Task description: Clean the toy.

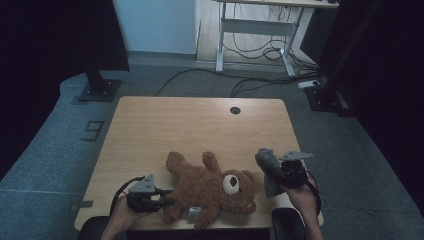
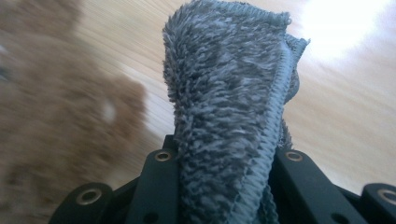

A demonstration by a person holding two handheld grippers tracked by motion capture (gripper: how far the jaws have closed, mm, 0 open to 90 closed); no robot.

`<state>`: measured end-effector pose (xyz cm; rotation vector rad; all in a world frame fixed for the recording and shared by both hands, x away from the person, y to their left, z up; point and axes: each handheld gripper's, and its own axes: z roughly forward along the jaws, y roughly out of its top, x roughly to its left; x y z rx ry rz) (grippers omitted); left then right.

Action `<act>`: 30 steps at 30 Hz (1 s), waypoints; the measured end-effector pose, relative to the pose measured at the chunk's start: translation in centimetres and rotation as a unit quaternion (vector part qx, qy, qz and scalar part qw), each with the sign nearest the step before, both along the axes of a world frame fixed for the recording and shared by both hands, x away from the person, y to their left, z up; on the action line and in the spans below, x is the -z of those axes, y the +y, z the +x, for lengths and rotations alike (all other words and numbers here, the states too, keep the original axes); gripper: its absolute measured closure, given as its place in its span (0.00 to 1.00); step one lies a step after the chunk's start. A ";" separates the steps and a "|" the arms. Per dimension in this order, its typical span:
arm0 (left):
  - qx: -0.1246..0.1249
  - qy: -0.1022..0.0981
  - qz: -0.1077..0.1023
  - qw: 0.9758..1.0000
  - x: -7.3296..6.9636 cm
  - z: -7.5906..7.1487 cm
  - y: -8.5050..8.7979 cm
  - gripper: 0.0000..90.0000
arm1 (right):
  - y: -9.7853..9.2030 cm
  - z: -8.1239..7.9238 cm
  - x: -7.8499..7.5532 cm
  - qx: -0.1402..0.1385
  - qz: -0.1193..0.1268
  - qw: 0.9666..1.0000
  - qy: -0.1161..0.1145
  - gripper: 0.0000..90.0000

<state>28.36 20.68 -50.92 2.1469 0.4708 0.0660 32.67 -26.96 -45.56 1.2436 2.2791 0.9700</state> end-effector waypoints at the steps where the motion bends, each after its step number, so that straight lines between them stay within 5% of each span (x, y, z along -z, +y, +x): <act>1: 0.000 0.000 0.000 1.000 0.0 0.0 0.0 0.74 | 0.0 0.0 0.0 0.000 0.000 1.000 0.000 0.79; 9: 0.005 0.002 0.002 1.000 0.2 0.0 -0.1 0.74 | 4.0 1.0 -1.6 -0.077 0.034 0.996 0.008 0.78; 14: 0.006 0.004 0.005 1.000 0.3 0.0 -0.1 0.74 | 6.7 2.1 -0.1 -0.118 0.021 0.992 0.036 0.78; 18: 0.007 0.003 0.006 1.000 0.3 0.0 -0.2 0.75 | 6.8 3.1 1.4 -0.113 0.023 0.992 0.058 0.78; 30: 0.010 -0.004 0.013 1.000 0.2 -0.1 -0.3 0.76 | 5.0 4.5 4.7 -0.070 -0.029 0.993 0.093 0.78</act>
